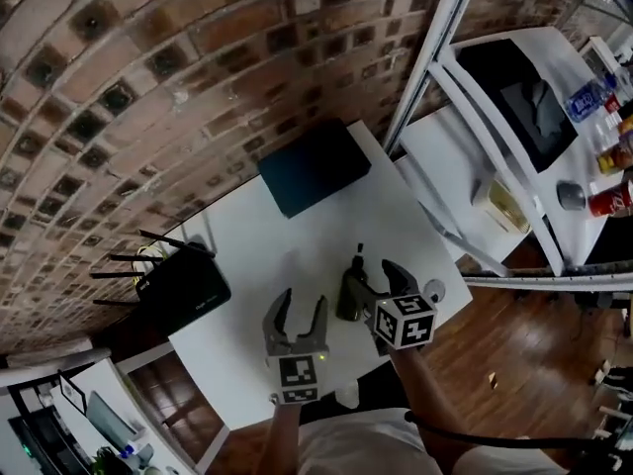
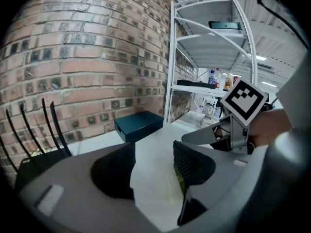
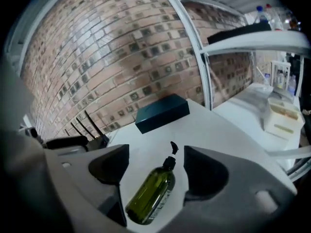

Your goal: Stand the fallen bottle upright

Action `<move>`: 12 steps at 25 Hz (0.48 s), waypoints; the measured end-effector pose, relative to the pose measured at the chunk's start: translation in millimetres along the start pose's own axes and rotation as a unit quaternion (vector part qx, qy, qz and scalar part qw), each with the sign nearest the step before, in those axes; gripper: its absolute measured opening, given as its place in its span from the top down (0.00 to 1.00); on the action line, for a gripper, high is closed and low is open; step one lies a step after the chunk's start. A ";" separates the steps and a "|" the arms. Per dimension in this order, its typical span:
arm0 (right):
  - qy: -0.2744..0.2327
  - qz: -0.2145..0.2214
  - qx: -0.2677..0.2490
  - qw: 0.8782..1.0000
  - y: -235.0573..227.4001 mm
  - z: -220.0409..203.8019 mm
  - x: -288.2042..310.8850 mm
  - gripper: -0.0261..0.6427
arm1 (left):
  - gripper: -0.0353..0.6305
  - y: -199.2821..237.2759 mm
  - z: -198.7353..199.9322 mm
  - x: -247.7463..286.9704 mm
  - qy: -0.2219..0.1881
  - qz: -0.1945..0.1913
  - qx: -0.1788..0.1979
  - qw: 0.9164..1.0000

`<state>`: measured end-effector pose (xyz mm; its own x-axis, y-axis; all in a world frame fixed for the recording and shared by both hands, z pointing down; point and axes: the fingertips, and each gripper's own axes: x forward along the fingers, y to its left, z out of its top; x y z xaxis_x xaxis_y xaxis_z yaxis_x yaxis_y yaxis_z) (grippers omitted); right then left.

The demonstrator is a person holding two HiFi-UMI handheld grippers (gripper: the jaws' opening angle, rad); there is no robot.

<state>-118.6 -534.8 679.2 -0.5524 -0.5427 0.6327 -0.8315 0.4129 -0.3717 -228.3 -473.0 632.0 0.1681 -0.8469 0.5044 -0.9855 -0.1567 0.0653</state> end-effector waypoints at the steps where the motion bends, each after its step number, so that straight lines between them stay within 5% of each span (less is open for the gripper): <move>1: 0.009 0.002 0.009 1.000 -7.0 -2.0 11.8 0.46 | 0.56 0.6 -3.6 9.9 0.005 0.001 -0.003 1.000; 12: 0.144 0.021 0.125 0.981 -41.6 -46.7 85.9 0.62 | 0.57 19.3 -33.0 58.6 0.053 0.012 -0.059 0.997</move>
<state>-128.6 -564.5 780.8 -0.5768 -0.2845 0.7657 -0.8167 0.2180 -0.5343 -238.3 -508.9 691.1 0.1477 -0.7898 0.5953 -0.9861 -0.0711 0.1504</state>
